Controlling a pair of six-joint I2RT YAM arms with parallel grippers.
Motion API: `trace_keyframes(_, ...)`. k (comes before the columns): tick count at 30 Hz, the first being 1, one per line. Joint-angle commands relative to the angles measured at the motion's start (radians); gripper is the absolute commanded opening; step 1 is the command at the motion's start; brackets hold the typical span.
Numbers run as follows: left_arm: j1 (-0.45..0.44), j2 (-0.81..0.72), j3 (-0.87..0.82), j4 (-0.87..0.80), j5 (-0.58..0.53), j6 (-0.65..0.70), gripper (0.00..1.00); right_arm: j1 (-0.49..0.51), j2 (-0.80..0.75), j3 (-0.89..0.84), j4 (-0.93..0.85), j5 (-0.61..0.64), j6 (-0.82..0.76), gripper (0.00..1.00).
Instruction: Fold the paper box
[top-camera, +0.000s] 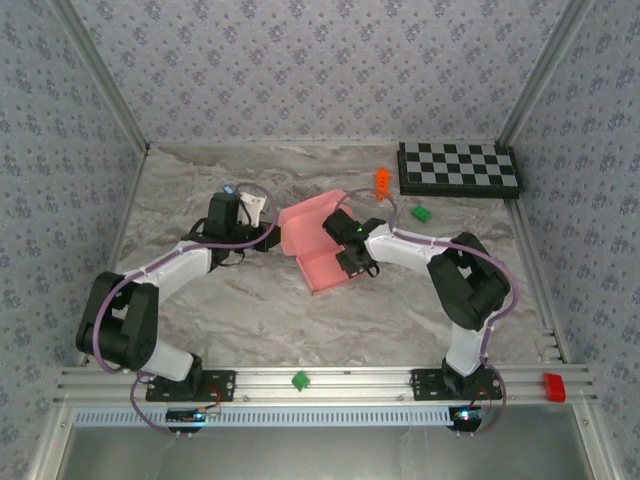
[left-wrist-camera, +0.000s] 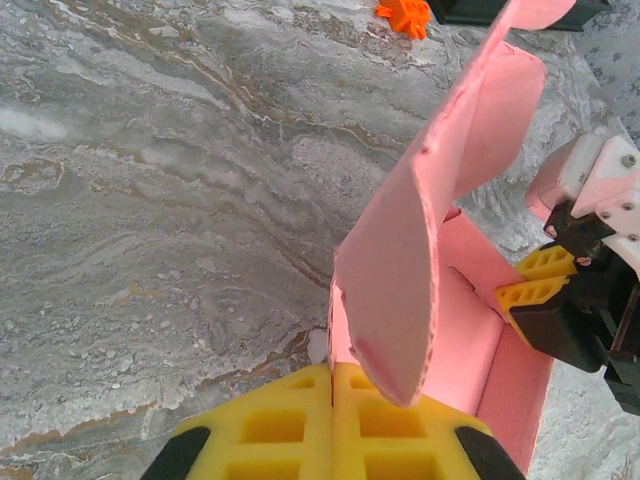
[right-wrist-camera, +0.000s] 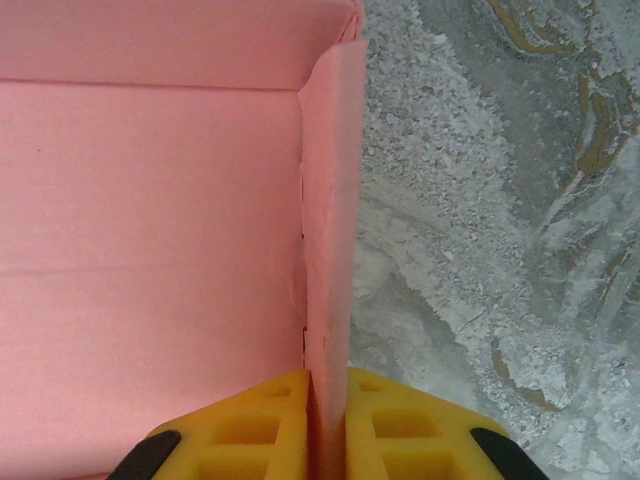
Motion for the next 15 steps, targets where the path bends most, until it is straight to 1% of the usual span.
trace_keyframes(1,-0.001,0.004,0.038,0.0,0.013,0.025,0.0,0.005,0.042,0.035,-0.096,0.062,-0.021,0.14)
trace_keyframes(7,-0.001,0.004,0.043,-0.002,0.009,0.029,0.0,0.014,0.052,0.039,-0.115,0.105,-0.007,0.15)
trace_keyframes(15,-0.001,0.005,0.046,-0.006,0.01,0.033,0.0,0.015,0.069,0.04,-0.115,0.114,0.005,0.15)
